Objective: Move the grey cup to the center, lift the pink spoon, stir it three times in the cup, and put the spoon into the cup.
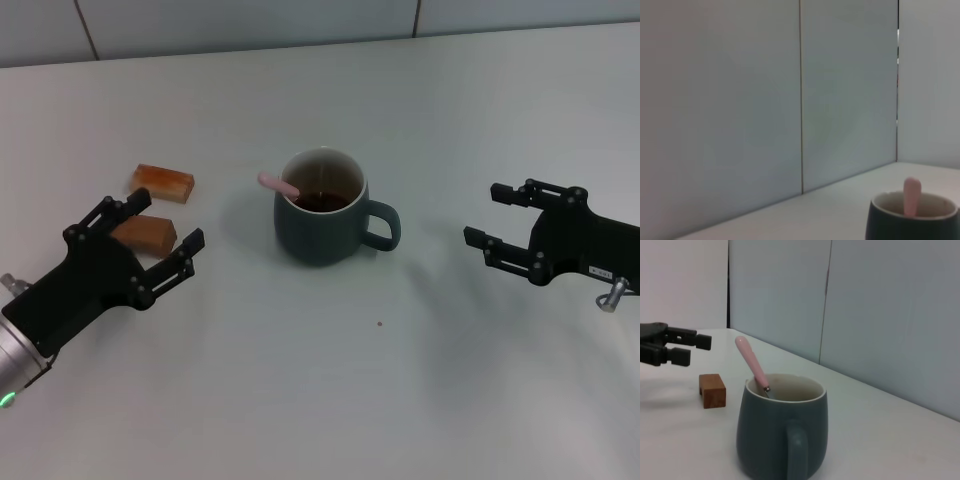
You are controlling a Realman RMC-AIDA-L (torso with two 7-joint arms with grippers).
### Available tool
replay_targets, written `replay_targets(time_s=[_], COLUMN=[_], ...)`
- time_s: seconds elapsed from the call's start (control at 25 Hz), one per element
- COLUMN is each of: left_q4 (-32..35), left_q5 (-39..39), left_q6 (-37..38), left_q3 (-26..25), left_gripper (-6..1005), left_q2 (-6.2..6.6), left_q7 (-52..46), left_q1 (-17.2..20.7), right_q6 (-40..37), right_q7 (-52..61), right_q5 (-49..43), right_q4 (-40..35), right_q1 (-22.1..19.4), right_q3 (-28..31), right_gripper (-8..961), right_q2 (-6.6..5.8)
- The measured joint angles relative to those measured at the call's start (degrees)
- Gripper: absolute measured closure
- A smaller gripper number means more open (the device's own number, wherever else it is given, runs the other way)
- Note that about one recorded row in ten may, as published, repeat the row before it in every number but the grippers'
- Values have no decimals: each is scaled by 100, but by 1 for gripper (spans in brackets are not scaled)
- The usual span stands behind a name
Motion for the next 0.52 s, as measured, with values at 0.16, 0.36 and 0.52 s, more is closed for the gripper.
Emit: replay_targets(time_s=[0.16,0.36,0.52], left_q4=[-6,-9,-9], left_q5=[4,10,11], left_q6=[-69,-111,-111], left_q3=[93,127,129], left_gripper=[175,175,175], left_q2=[0,-4,-7], left_q7=[17,17,17], left_q1=[39,33,40], right_q6=[-25,-29,-46], right_q7=[-5,-5,-12], right_q5=[-1,-6,-6], right_q4=[-12,-15,-18], right_q1=[-32,-36,-39], right_q3=[-57,-57,-57], right_gripper=[310,310,310], right_q2=[0,0,0])
